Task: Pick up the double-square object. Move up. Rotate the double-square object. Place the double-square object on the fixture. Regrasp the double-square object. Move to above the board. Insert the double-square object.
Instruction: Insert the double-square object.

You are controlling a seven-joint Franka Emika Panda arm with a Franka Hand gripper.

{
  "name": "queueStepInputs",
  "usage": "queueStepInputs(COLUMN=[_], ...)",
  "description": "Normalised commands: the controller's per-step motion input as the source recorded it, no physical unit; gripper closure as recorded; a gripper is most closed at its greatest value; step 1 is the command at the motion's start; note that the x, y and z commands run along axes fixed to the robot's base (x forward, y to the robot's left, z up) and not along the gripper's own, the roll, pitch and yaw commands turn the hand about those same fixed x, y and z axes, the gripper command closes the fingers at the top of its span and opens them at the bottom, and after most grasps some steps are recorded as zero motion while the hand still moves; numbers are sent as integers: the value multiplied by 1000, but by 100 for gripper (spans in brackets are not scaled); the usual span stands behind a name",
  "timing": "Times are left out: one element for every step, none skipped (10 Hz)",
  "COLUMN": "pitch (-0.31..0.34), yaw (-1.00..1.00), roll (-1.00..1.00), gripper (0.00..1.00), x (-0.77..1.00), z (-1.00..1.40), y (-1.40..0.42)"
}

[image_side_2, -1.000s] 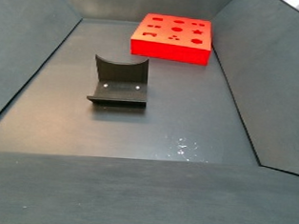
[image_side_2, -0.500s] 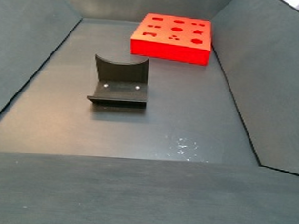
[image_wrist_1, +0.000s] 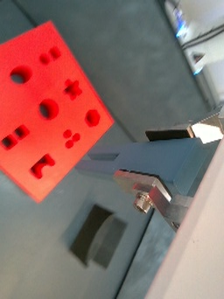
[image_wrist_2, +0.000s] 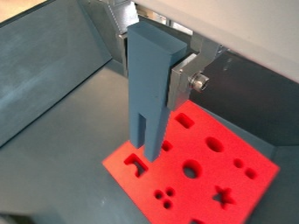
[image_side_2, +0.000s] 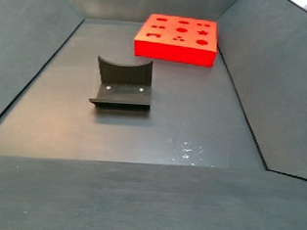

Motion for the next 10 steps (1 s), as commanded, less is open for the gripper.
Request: queueStepInputs(pitch=[-57, -70, -76, 0, 41, 134, 236, 240, 256, 187], yaw=[314, 494, 540, 466, 0, -334, -406, -369, -354, -289], roll=[60, 0, 0, 119, 39, 0, 7, 1, 0, 0], gripper=[100, 100, 100, 100, 100, 100, 100, 100, 100, 100], x=[460, 340, 303, 314, 160, 89, 86, 0, -71, -183], z=[-849, -823, -800, -806, -654, -420, -220, -69, 0, -200], y=[-260, -249, -263, -437, -417, -477, -534, -500, -417, -171])
